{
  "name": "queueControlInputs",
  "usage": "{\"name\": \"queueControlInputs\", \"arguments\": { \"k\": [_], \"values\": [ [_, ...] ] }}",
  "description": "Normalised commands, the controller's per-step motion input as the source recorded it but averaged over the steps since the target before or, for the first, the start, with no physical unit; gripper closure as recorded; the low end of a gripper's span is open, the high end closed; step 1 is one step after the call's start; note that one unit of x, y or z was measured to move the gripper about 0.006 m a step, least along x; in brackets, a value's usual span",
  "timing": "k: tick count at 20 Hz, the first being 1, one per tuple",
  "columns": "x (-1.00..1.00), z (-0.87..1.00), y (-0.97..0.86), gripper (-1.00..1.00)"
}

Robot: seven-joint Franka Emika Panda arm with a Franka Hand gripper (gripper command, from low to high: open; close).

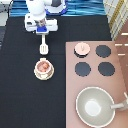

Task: Take the lid off the pot, put the pot on the plate, and use the tool to push the pot to the front of the table.

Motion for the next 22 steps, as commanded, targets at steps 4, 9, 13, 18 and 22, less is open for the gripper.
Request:
{"name": "queueControlInputs", "arguments": {
  "k": [4, 9, 13, 18, 22],
  "values": [
    [1.0, 0.0, 0.08, 1.0],
    [1.0, 0.0, 0.08, 1.0],
    [1.0, 0.0, 0.08, 1.0],
    [1.0, 0.02, 0.11, 1.0],
    [0.65, 0.06, 0.54, 1.0]
  ]
}}
